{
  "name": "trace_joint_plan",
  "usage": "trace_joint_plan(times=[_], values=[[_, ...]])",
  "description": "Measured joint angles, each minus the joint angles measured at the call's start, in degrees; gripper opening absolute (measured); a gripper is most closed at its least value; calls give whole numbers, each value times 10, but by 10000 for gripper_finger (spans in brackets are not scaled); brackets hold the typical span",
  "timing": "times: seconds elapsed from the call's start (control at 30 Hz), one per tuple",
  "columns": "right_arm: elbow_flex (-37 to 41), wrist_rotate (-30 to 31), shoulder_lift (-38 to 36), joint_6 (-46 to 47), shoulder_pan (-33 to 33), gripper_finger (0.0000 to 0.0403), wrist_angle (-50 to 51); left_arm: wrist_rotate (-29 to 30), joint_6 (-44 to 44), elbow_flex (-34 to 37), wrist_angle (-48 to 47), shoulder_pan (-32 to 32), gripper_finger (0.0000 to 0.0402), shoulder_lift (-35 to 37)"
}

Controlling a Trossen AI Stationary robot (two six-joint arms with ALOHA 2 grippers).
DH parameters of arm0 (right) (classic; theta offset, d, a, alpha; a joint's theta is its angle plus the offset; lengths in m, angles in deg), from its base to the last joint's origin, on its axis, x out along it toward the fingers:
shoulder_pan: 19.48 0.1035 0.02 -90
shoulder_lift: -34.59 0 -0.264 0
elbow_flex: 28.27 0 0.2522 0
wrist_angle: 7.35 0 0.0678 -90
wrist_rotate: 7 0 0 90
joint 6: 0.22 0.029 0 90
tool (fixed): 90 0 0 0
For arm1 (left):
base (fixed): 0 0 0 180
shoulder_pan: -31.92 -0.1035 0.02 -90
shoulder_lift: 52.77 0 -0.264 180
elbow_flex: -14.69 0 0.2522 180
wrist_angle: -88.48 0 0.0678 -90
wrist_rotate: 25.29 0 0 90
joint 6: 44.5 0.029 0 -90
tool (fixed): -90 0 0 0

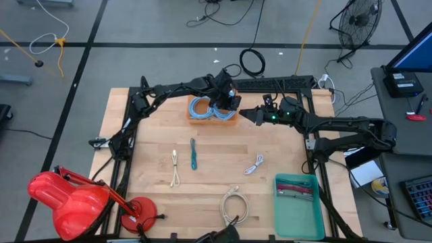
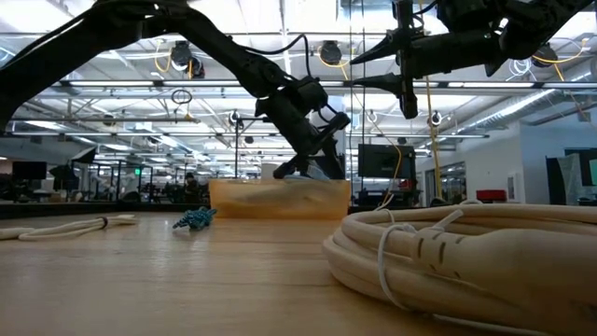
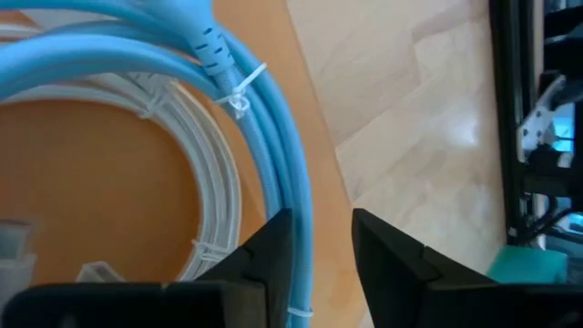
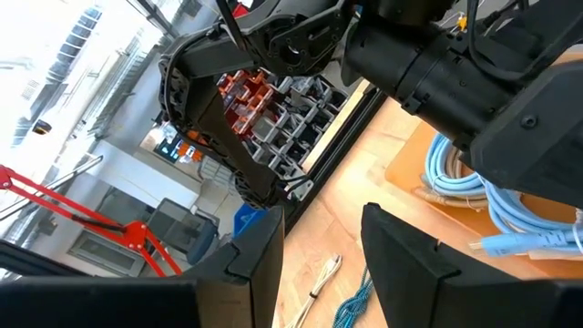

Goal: Pick & Place USB Port
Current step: Put the large blue charger cable into the orange bin

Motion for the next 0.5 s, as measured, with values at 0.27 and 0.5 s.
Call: trace_joint_plan(times=[0.27,0.5], values=[[0,0,0,0,9,141,0,-26,0,0,0,-16,113,21],[0,0,0,1,9,141,-1,-37,41,0,-44,-31,91,58]])
